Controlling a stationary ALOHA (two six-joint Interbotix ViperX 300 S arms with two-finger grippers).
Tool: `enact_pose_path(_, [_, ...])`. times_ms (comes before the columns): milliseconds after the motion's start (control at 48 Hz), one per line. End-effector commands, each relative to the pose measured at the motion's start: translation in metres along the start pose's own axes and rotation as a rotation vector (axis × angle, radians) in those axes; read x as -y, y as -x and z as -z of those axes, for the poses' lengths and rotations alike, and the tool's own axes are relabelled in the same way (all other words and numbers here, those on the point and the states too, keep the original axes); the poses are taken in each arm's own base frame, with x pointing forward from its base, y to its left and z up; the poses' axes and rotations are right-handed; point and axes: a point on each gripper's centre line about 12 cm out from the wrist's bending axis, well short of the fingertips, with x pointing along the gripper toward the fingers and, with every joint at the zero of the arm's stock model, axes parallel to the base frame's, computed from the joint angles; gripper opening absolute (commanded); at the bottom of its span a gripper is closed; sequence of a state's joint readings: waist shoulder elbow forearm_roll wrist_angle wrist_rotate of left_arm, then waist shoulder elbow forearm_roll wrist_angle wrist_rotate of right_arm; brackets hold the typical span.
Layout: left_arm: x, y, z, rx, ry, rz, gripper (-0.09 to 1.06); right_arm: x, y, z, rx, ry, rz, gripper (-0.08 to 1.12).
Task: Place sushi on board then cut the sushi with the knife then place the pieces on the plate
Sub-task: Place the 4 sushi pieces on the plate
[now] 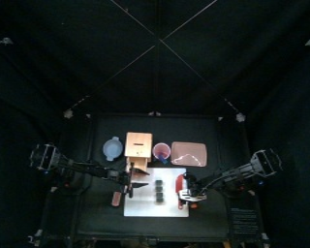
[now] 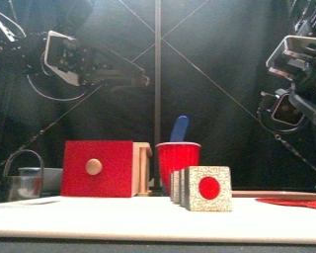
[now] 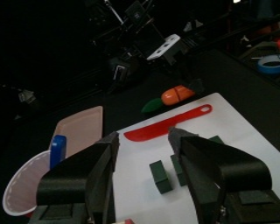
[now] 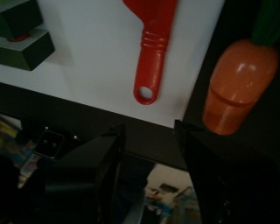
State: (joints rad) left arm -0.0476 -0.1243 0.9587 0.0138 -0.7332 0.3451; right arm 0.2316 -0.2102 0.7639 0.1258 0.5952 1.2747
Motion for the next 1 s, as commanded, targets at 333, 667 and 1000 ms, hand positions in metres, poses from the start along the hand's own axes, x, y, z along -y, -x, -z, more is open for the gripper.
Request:
enact_pose_path(333, [-0.046,0.005,-0.008,0.014,0.140,-0.208,0.85,-0.043,0.024,-0.086,0.118,0.981,-0.019,0.83])
enact_pose_path(667, [-0.051,0.013,0.006,-0.031,0.173,-0.249,0.85,-0.059,-0.016,-0.131,0.187,1.119,0.053,0.83])
enact_pose_path(1000, [-0.064,0.053,0.025,-0.077,0.183,-0.315,0.85,-0.067,-0.041,-0.131,0.162,1.114,0.046,0.83])
